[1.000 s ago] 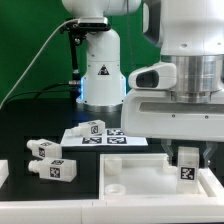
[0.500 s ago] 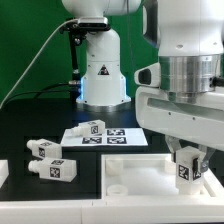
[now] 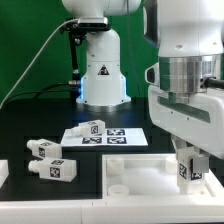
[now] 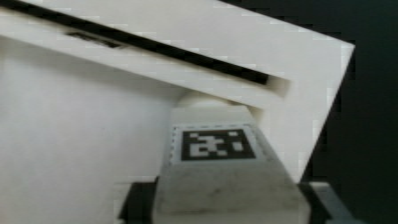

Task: Assemble one leg

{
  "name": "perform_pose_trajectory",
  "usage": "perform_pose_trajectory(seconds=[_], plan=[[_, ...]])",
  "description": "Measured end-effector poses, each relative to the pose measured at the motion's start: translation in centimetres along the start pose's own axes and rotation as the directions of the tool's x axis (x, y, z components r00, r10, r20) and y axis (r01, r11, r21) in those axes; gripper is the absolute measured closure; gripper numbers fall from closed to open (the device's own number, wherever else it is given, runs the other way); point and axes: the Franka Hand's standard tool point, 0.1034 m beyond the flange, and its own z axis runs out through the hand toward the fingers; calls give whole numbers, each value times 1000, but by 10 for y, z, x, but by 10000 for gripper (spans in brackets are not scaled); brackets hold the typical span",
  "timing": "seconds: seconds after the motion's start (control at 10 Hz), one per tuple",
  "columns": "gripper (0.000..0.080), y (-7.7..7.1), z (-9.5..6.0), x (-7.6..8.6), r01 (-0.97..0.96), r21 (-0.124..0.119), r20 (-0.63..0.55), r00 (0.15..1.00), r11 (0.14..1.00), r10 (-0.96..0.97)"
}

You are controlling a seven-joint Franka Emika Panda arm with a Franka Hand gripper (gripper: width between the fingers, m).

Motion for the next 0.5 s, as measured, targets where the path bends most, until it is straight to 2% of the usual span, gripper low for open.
perform_pose_trajectory(seconds=[0.2, 0.5], plan=[[514, 1, 0, 1, -175, -1, 16, 984, 985, 175], [514, 0, 0, -3, -457, -7, 41, 889, 889, 457]])
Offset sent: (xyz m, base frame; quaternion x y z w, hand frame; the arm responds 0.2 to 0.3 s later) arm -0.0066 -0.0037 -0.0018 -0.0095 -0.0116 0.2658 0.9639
